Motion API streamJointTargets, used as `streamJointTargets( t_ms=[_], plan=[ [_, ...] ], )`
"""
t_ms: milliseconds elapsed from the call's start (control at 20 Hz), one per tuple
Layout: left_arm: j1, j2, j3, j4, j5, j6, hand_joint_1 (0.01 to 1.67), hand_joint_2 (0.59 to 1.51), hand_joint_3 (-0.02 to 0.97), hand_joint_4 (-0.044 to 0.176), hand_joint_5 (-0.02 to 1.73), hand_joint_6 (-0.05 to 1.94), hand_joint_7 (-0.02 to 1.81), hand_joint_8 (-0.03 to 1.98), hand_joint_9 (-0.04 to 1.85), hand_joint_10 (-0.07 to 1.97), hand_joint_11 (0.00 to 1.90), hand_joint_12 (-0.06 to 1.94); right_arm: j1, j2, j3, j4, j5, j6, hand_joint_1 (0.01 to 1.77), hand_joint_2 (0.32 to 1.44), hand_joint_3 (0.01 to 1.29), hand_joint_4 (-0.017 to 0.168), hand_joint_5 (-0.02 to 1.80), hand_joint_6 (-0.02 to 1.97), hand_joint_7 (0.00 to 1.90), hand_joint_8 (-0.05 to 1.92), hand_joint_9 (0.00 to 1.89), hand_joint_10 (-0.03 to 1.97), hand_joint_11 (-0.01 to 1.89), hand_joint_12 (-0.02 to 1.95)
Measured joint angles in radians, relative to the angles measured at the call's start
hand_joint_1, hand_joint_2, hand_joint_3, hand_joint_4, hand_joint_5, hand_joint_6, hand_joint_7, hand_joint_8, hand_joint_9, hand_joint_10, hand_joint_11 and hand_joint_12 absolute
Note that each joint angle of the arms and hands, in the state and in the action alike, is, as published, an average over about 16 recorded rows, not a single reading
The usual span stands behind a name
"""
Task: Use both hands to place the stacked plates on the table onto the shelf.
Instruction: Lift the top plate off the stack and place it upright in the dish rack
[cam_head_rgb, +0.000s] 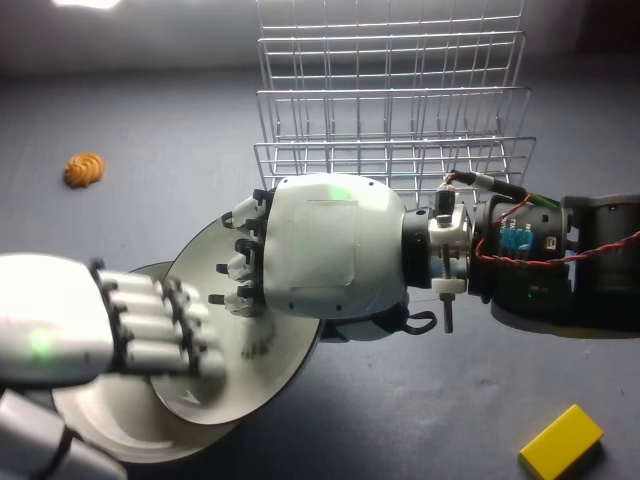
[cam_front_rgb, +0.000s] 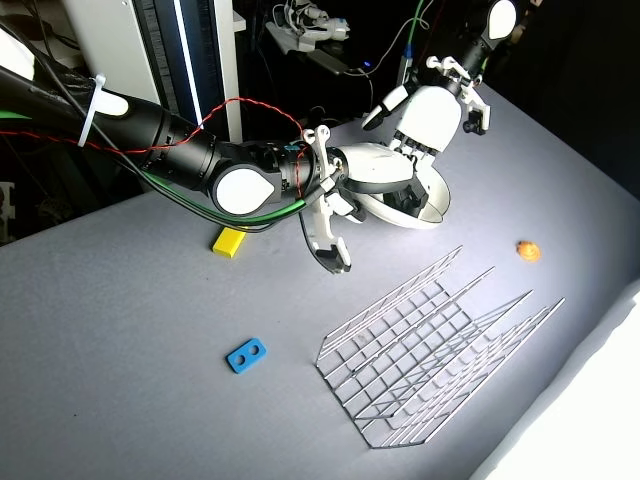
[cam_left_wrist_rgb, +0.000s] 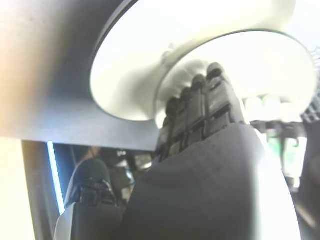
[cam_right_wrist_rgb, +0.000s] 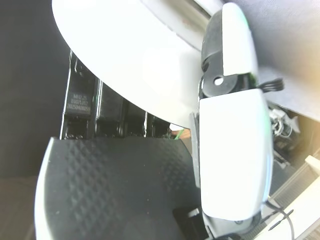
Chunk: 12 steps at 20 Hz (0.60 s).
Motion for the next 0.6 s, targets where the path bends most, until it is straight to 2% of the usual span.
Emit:
streamJointTargets(
  t_ms=[300, 600],
  plan=[
    [-0.077, 0.046, 0.039, -0.048, -0.01, 0.0, 0.01, 1.194, 0.016, 0.004, 0.06, 0.02, 0.04, 0.0, 0.02, 0.01, 0.02, 0.01, 0.009, 0.013, -0.021, 0.015, -0.001, 0.004, 1.12, 0.96, 0.01, 0.027, 0.86, 0.56, 0.91, 0.79, 1.17, 0.01, 0.72, 1.02],
    [-0.155, 0.097, 0.087, -0.083, -0.001, 0.0, 0.01, 1.189, 0.016, 0.005, 0.07, 0.02, 0.05, 0.0, 0.02, 0.01, 0.02, 0.01, 0.029, 0.053, -0.071, 0.059, -0.015, 0.011, 1.13, 0.97, 0.01, 0.033, 0.88, 0.69, 0.94, 0.84, 1.18, 0.01, 0.69, 1.0]
  ],
)
